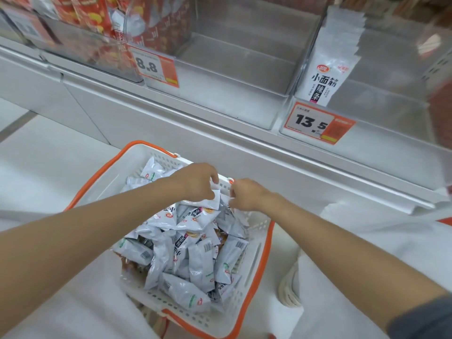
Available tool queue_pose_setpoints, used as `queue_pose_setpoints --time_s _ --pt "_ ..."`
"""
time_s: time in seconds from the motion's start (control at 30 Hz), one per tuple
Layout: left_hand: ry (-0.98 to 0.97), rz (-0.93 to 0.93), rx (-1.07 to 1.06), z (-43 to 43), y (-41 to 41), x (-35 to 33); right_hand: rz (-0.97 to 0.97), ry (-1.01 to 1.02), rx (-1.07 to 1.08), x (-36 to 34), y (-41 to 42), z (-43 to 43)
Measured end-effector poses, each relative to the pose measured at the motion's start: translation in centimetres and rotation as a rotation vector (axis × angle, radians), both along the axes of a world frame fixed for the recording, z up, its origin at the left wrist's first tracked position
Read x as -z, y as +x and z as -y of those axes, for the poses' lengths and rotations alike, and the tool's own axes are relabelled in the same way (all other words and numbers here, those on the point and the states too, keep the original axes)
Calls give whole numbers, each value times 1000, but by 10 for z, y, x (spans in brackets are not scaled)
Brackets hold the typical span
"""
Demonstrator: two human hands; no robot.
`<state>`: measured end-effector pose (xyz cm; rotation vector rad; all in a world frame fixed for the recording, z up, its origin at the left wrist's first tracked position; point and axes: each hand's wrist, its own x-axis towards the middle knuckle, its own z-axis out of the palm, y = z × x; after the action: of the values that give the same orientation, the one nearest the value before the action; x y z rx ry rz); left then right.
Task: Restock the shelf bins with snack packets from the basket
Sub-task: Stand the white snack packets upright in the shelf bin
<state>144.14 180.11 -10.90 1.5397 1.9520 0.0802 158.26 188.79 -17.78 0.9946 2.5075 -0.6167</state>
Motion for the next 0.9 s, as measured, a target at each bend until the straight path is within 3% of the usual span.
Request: queue_pose_setpoints --time_s 0.17,0.3,0.43,0.63,0.9 --pt "-62 -7 112 -5 3 -12 -175 -1 -11 -95 29 -5" --pt "-17 434 53 0 14 -21 -486 -97 114 -137 47 -6" --pt "65 715 -52 0 25 -30 -682 -8 237 -139 43 -11" --pt "48 840 -49 -2 37 -38 -740 291 233 -141 45 -20" --pt "67 897 -99 -7 44 -53 -934 297 407 -156 53 -29"
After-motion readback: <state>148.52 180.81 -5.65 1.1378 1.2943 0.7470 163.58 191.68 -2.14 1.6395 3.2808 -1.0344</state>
